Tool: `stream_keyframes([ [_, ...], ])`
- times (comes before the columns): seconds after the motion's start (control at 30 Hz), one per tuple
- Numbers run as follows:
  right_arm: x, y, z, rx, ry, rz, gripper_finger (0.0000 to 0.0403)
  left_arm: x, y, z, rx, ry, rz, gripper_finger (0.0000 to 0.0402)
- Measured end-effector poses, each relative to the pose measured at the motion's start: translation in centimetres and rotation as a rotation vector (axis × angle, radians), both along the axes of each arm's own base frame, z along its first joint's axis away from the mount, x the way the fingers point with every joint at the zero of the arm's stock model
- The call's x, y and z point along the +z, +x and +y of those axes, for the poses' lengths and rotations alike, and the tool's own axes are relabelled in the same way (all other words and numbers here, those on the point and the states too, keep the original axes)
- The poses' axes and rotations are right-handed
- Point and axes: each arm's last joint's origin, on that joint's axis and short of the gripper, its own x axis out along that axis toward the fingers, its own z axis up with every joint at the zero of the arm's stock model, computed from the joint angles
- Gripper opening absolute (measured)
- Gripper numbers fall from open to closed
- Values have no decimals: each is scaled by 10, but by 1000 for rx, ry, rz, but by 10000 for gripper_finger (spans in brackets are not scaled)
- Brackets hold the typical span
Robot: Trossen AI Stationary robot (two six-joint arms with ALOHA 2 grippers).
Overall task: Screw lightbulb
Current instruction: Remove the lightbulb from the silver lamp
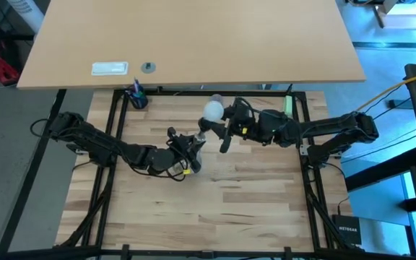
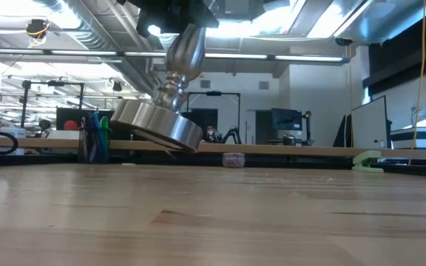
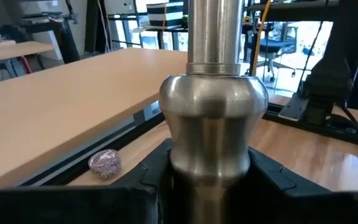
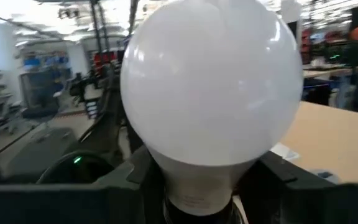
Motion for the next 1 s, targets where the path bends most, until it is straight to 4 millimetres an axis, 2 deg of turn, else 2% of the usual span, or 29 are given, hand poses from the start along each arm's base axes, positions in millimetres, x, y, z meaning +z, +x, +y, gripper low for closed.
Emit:
stream_keyframes([
  [0.1, 2, -3, 1, 62, -23, 14, 157, 1, 0, -2, -49, 9, 8, 119],
  [0.2, 7, -9, 5, 204, -75, 21, 156, 4, 0, -5, -179, 9, 16, 119],
  [0.27, 10, -14, 10, 381, -131, 22, 154, 7, 1, -9, -329, 12, 29, 119],
  [0.37, 11, -20, 20, 741, -244, -2, 154, 10, 1, -15, -672, -9, 33, 119],
  [0.43, 11, -23, 26, 971, -309, -45, 153, 13, 1, -19, -893, -84, -11, 119],
  [0.5, 11, -22, 31, 1077, -353, -90, 153, 17, 2, -18, -1041, -170, -60, 119],
  [0.57, 12, -22, 36, 1069, -367, -101, 153, 20, 3, -16, -1108, -185, -83, 119],
  [0.7, 6, -16, 40, 1032, -383, -87, 153, 16, 2, -17, -1133, -211, -53, 119],
  [0.83, 7, -14, 35, 828, -282, -29, 150, 14, 3, -12, -1005, -165, -30, 119],
  [0.9, 7, -15, 33, 757, -264, -3, 182, 13, 3, -9, -923, -143, -19, 119],
  [1.0, 7, -21, 27, 611, -229, 74, 263, 11, 3, -6, -779, -108, 10, 119],
])
